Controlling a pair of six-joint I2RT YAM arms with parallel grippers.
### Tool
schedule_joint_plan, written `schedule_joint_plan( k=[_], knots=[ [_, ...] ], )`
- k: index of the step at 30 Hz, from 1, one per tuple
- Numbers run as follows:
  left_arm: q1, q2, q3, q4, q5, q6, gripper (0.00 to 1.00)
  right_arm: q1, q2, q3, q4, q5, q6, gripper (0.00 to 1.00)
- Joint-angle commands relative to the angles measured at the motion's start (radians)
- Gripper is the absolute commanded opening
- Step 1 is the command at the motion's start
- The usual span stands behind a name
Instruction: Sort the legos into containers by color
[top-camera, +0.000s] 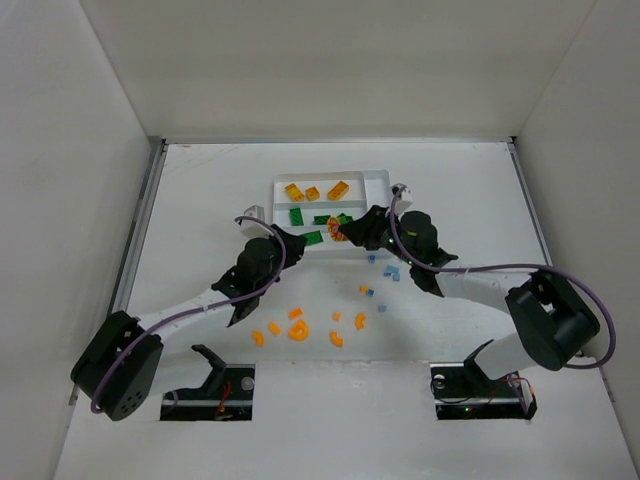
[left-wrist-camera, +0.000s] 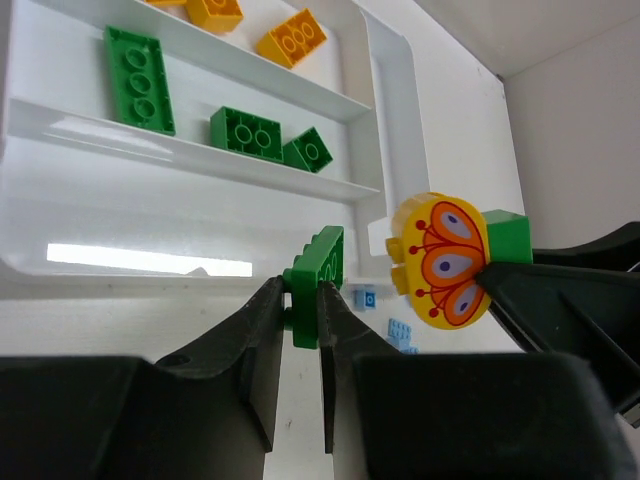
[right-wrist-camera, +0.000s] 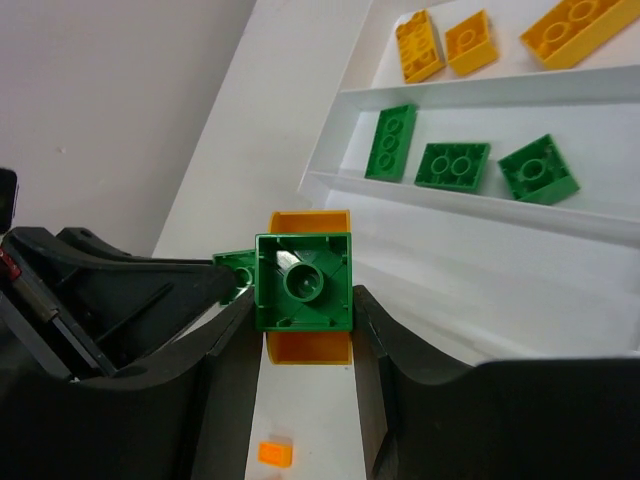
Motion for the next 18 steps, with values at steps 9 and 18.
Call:
schedule_joint_plan(
  k=[9,18],
  knots=[
    [0.152,0.114,0.086,0.105,0.035,-0.032,0.07,-0.028,-0.039,-0.016,0.115,-0.004,0.042,0.29],
    [0.247,0.338,0.239,0.154,0.133,-0.098,0.08,-0.024,-0.033,-0.007,0.106,-0.002,0.024,0.29]
  ],
)
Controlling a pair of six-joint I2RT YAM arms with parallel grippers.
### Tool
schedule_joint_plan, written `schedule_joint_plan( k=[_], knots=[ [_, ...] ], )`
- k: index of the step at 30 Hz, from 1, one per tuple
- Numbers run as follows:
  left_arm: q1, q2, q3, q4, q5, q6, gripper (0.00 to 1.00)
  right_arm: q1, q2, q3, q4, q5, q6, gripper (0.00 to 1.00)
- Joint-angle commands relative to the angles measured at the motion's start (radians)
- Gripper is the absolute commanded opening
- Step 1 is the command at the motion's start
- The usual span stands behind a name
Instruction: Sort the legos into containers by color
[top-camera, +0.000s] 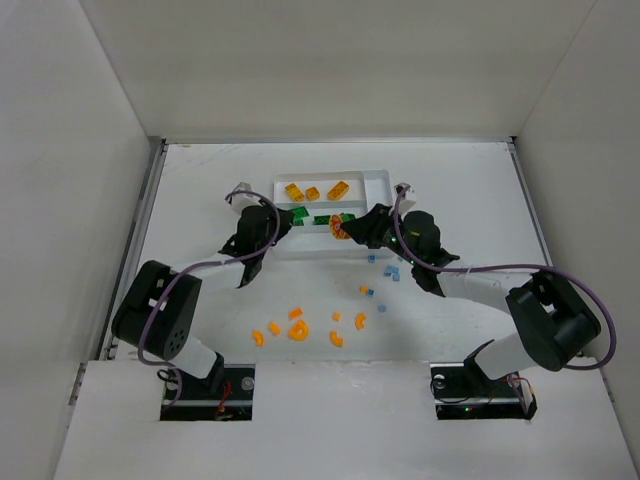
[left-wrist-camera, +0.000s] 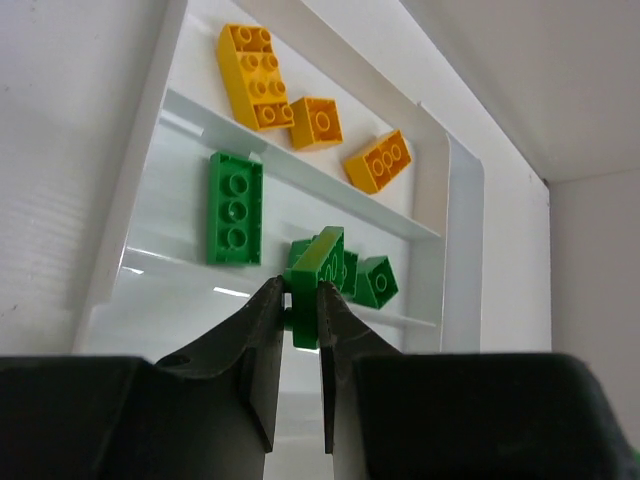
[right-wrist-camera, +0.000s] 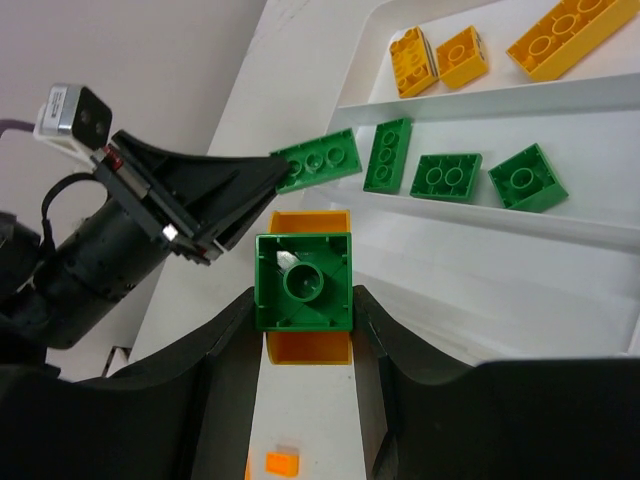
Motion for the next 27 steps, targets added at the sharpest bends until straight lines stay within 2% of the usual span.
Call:
schedule_joint_plan(
  k=[1,8,16,21,27],
  knots=[
    [0.023,0.05,0.085,0.084,0.067,-0.034,0.09,0.011,-0.024,0.01,0.074,-0.002,-0.015,0.29],
    [0.029,0.142,0.13,0.069,0.06,-0.031,0.19,0.017,-0.018,0.016,0.069,-0.004,-0.016,0.29],
    [0.046,0.147,0.133,0.04,0.038,-0.031,0.4,0.025,-0.01,0.022,0.068,-0.004,-0.019,0.29],
    [0.034,0.013,0.058,0.046,0.035,-0.048,0.42,0.022,-0.002,0.021,0.075,-0.028,0.004,0.29],
    [-0.071,-0.175,-0.08,0.109,0.05,-0.124,0.48,0.002,0.036,0.015,0.155,-0.141,0.106,0.29]
  ],
)
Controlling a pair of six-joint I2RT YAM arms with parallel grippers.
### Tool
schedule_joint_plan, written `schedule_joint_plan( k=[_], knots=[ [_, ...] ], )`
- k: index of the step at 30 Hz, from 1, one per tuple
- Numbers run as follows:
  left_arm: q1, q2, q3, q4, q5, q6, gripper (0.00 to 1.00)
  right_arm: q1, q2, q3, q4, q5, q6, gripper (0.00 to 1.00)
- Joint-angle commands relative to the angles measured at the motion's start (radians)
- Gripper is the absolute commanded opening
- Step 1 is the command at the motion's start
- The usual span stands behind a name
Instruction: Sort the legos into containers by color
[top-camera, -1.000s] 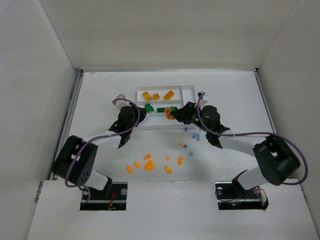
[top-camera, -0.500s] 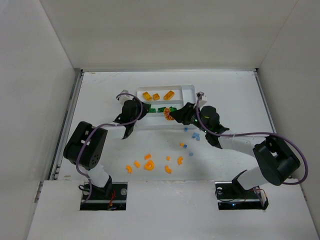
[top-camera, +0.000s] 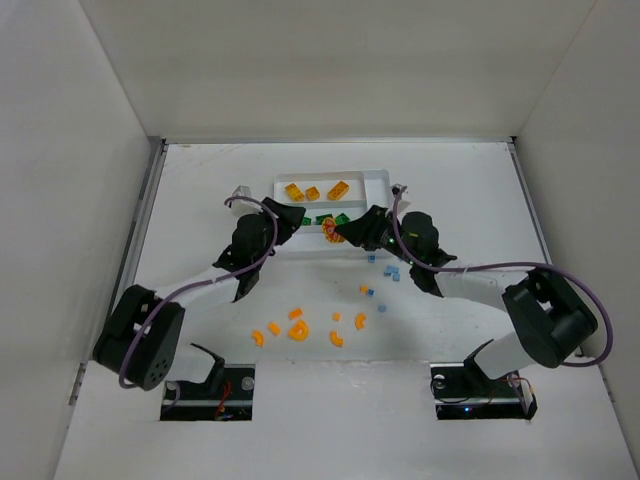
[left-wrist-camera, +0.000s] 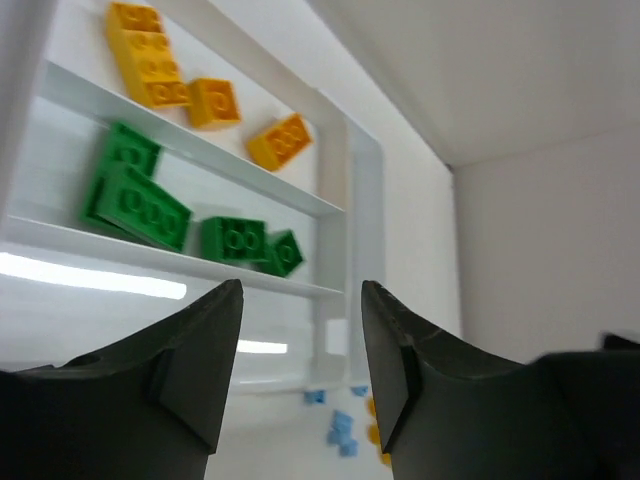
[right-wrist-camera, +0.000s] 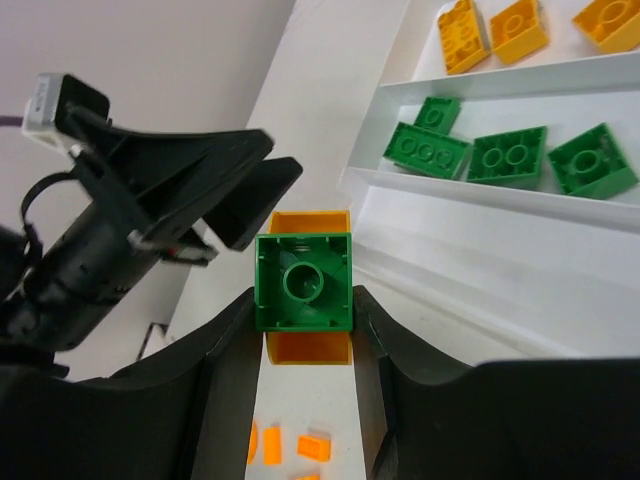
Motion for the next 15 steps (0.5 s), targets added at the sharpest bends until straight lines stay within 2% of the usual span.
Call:
schedule_joint_plan(
  k=[1,9,15],
  knots=[
    [-0.061,-0.1,-0.076,0.106,0.006,-0.067,0.49,-0.013,0.033,0.015,0.14,-0.097,0.081,0.29],
    [-0.149,-0.101,-0.179,0.356,0.022,-0.202,0.55,-0.066,0.125,-0.005,0.335,-0.229,0.276,0.29],
    [-0.174,-0.035,-0.164,0.425,0.022,-0.241,0.55,-0.104,0.151,-0.022,0.41,-0.275,0.348,0.3]
  ],
)
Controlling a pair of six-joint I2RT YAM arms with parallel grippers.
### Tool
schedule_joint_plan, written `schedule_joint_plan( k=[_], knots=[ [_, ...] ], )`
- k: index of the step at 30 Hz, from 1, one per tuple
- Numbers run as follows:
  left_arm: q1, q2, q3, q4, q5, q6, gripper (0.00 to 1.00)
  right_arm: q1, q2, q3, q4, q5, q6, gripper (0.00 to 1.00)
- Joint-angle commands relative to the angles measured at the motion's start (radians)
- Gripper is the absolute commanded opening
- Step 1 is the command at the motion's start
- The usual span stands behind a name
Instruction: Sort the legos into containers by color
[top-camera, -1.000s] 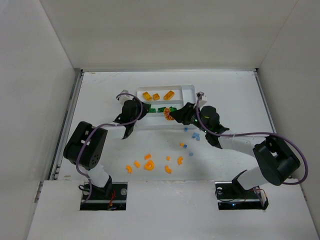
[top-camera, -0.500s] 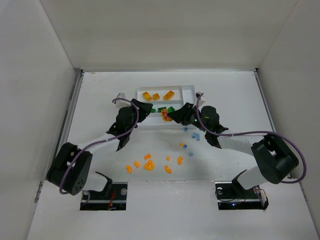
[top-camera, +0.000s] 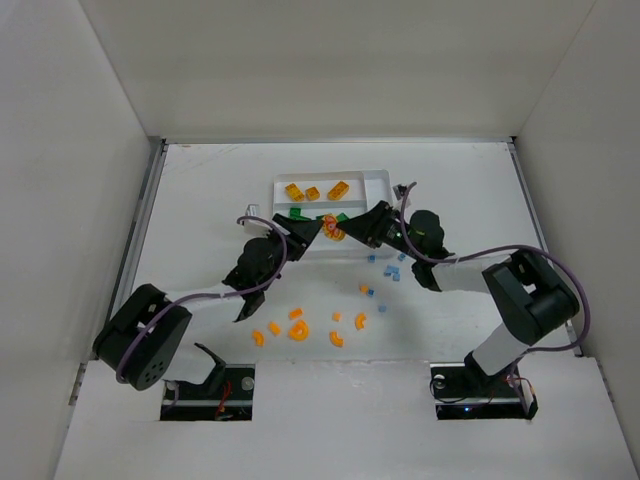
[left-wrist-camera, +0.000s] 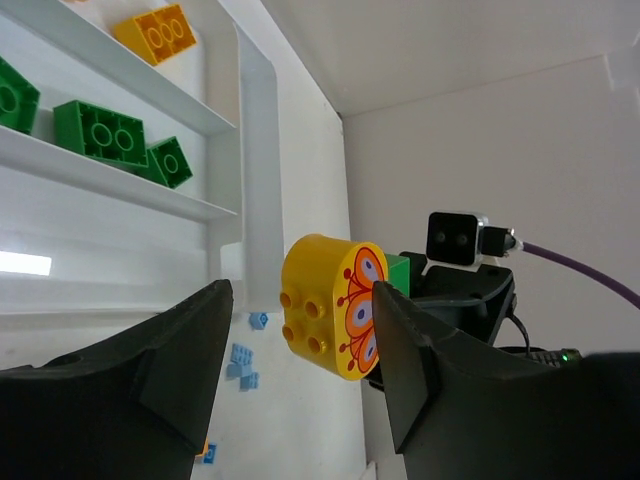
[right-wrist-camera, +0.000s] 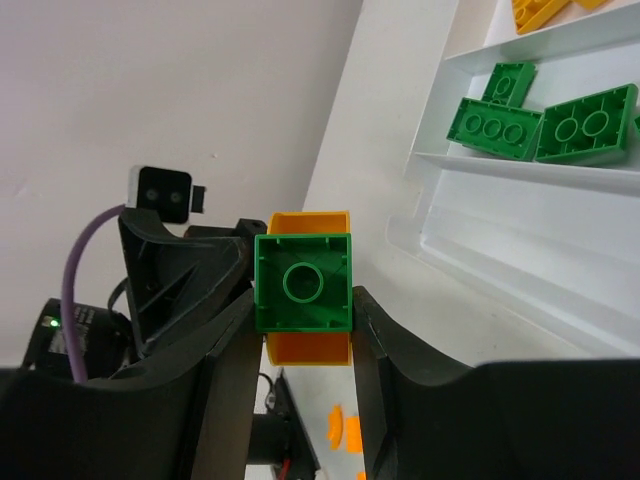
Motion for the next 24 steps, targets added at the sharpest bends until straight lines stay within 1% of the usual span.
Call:
schedule_joint_plan(
  k=[1,4,8,13,16,20,21,24],
  knots=[
    [-0.019,0.031,0.021,0.152,0.007,-0.036,0.55,-0.013,0.012,-0.001,0.157,-0.064,0.074,0.3],
    [-0.03,0.072,0.043,0.193,0.025,-0.05,0.53,-0.013,0.04,0.005,0.195,-0.09,0.112,0.3],
    [-0.039,0.115,0.057,0.233,0.005,-0.064,0.5,-0.02,0.081,0.004,0.299,-0.13,0.193,0.31],
    [-0.039,0.158,0.08,0.297,-0.018,-0.065,0.48,-0.028,0.146,0.018,0.365,-0.168,0.262,0.31],
    [-0.042,0.199,0.104,0.337,-0.01,-0.075,0.41,-0.025,0.169,0.022,0.408,-0.179,0.288,0.32],
    [-0.045,0.199,0.089,0.348,-0.033,-0.078,0.28,-0.037,0.184,0.016,0.447,-0.182,0.313,0.33],
    [-0.041,0.193,0.086,0.342,-0.033,-0.078,0.25,-0.04,0.183,0.013,0.451,-0.179,0.313,0.34],
    [-0.033,0.164,0.069,0.336,-0.027,-0.073,0.18,-0.045,0.187,0.01,0.451,-0.172,0.312,0.45]
  ],
)
